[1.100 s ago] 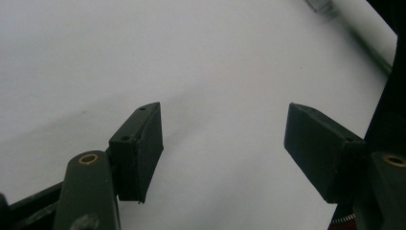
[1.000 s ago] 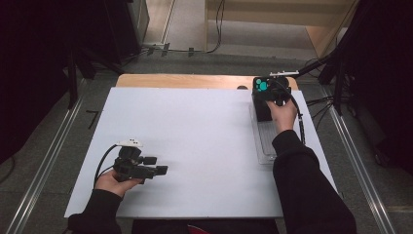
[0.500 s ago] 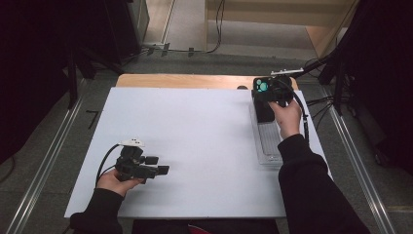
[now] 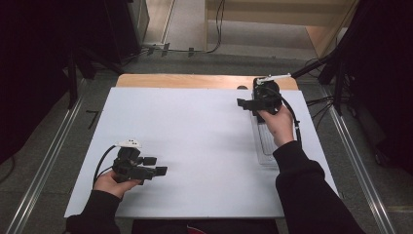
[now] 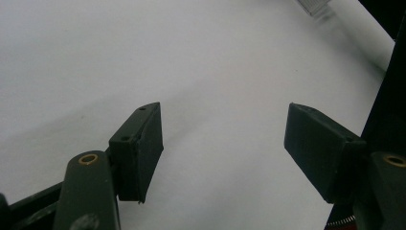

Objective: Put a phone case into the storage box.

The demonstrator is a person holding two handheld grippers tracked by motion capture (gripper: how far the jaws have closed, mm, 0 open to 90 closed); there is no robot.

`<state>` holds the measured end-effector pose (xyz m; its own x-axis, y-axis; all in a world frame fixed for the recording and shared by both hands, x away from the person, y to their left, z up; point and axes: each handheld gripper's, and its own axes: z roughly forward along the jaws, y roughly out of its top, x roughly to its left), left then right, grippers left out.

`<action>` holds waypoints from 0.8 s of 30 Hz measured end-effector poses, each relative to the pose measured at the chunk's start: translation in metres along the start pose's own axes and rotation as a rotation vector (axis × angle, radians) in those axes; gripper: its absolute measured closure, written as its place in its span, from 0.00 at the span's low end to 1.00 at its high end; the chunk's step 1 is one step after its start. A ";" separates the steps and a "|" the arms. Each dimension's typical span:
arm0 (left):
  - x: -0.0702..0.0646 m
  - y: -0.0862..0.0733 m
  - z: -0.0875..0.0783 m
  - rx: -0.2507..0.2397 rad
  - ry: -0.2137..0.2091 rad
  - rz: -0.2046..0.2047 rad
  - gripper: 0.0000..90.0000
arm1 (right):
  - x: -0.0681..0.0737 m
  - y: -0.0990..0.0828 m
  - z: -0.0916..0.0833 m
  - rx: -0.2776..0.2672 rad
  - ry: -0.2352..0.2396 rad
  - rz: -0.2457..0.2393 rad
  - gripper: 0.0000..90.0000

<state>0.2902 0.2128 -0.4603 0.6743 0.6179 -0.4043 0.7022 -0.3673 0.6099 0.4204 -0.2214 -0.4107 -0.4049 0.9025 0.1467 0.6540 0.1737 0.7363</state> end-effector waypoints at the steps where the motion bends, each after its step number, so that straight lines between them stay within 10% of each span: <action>1: 0.000 0.000 0.000 0.002 -0.001 0.000 0.32 | 0.003 -0.001 0.001 0.005 0.007 0.000 0.09; 24: 0.001 0.001 -0.003 -0.010 -0.007 -0.002 0.32 | 0.049 -0.025 0.016 0.129 0.227 -0.035 0.09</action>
<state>0.2912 0.2150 -0.4580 0.6743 0.6139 -0.4104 0.7015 -0.3588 0.6158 0.3945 -0.1748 -0.4330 -0.5522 0.7862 0.2775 0.7070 0.2651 0.6557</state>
